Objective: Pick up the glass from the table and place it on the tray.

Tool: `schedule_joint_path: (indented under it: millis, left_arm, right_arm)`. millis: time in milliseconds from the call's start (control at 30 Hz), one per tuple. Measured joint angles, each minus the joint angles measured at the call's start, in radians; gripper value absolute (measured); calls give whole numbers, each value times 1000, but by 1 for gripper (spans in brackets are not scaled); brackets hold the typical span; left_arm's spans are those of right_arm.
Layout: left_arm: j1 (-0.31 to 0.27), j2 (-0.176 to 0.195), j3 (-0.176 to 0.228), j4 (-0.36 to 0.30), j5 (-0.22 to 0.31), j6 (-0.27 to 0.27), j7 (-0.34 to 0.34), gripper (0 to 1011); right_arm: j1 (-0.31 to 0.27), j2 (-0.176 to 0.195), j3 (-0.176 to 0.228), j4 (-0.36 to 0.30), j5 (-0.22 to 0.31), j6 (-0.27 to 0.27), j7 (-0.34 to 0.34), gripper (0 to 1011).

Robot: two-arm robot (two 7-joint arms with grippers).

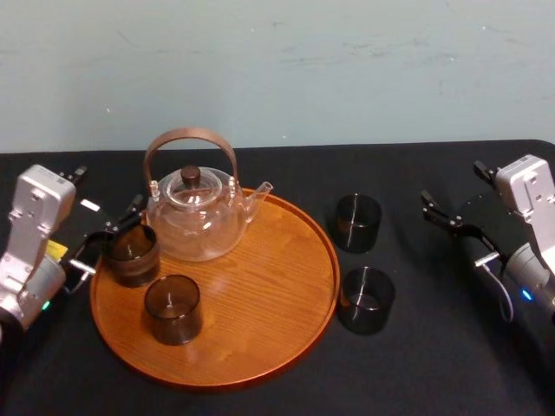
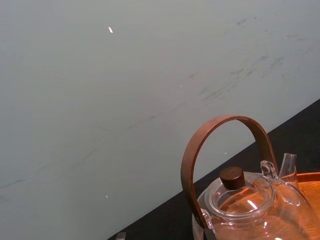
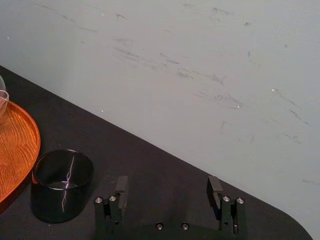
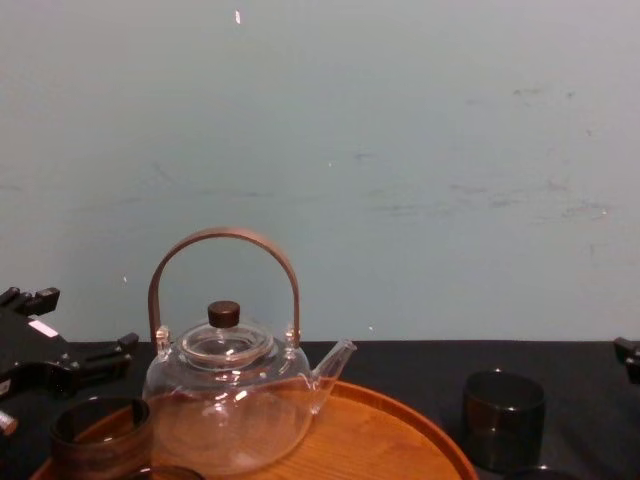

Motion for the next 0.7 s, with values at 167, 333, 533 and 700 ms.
schedule_joint_path:
  millis: [167,333,533,700]
  left_arm:
    - [0,0,0,0,0,0,0,1001]
    - [0,0,0,0,0,0,0,1001]
    - [0,0,0,0,0,0,0,1001]
    - [0,0,0,0,0,0,0,1001]
  right_arm:
    - [0,0,0,0,0,0,0,1002]
    - [0,0,0,0,0,0,0,1002]
    - [0,0,0,0,0,0,0,1002]
    - [0,0,0,0,0,0,0,1003]
